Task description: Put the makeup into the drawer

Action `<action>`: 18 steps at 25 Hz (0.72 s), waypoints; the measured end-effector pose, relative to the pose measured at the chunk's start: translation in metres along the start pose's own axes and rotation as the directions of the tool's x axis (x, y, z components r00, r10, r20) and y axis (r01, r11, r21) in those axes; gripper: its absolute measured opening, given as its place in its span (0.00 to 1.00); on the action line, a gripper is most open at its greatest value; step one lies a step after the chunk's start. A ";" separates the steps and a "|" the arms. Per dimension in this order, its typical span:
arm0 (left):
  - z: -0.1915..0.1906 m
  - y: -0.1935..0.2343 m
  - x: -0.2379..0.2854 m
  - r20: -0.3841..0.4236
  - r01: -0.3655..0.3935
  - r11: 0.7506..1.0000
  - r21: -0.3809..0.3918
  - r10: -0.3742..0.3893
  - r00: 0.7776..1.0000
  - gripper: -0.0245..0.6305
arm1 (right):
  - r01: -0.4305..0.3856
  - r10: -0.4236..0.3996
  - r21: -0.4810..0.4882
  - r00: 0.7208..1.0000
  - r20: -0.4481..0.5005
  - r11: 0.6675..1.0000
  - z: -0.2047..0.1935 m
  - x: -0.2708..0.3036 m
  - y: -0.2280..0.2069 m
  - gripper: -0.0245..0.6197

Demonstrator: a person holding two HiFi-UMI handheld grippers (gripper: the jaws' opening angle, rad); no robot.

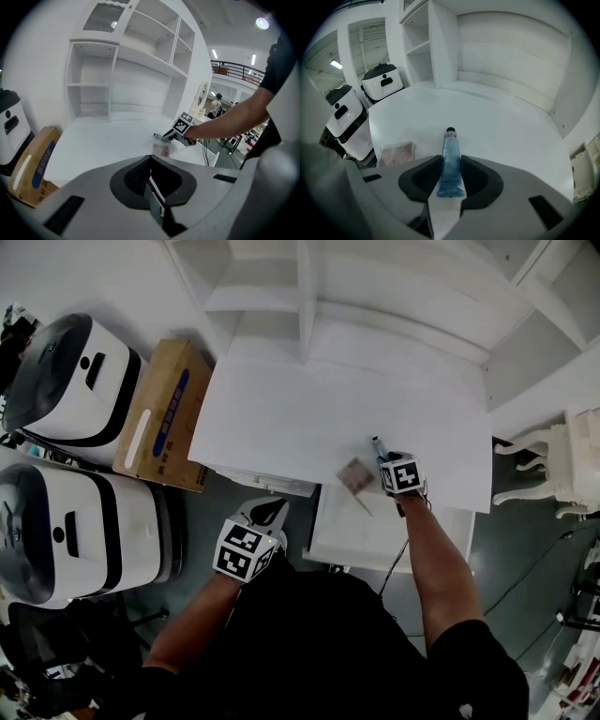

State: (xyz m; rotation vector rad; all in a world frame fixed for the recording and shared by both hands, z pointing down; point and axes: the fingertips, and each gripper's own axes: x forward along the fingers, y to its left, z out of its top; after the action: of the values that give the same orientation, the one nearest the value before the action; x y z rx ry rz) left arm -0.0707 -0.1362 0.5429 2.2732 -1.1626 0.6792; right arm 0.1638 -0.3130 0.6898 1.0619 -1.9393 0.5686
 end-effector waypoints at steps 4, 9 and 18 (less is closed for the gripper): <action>-0.002 -0.003 0.000 -0.002 0.015 1.000 0.008 -0.015 1.000 0.05 | 0.010 -0.010 0.022 1.000 0.027 1.000 0.000 -0.012 -0.002 0.26; 0.000 -0.010 0.005 0.001 0.047 0.998 0.031 -0.047 0.999 0.05 | 0.010 -0.015 0.058 0.997 0.078 0.998 0.000 -0.038 0.000 0.26; 0.001 -0.022 0.023 -0.010 0.090 0.994 0.068 -0.090 0.996 0.05 | -0.010 -0.004 0.100 0.990 0.142 0.995 -0.029 -0.087 0.017 0.26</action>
State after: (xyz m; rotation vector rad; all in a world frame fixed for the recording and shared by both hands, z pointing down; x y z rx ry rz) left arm -0.0403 -0.1385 0.5518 2.3632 -1.0414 0.7012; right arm 0.1881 -0.2435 0.6334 1.1915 -2.0538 0.6124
